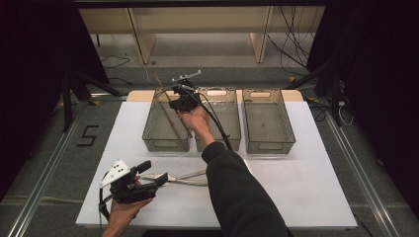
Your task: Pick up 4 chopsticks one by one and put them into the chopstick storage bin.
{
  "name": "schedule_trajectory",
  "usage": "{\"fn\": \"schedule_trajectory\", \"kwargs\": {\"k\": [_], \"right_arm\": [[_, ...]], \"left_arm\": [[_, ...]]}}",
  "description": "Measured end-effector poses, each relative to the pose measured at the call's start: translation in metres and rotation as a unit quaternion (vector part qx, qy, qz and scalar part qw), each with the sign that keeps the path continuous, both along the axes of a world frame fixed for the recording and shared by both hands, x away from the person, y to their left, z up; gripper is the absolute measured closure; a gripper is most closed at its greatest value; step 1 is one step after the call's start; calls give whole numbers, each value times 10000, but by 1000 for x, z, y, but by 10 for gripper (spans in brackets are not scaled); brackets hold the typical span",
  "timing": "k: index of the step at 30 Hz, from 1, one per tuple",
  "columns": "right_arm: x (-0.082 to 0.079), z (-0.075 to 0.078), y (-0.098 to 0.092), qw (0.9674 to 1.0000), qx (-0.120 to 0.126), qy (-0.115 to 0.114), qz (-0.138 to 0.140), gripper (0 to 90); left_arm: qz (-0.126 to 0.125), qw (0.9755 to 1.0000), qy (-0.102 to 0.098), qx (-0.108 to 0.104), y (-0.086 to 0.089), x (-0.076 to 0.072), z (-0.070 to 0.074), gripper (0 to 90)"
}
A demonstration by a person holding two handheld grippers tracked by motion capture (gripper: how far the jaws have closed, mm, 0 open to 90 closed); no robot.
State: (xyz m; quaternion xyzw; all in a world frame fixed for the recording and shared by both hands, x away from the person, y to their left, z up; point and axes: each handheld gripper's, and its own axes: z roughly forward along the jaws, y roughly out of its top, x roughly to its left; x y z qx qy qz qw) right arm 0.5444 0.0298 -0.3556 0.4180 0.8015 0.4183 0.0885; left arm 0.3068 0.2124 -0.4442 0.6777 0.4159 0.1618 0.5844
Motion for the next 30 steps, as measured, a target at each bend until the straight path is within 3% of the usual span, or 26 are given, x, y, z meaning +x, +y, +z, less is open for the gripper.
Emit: {"fn": "schedule_trajectory", "kwargs": {"k": [30], "right_arm": [[14, -14, 22, 9996, -47, -66, -262, 852]], "left_arm": [[-19, 10000, 5, -26, 0, 0, 0, 159]]}}
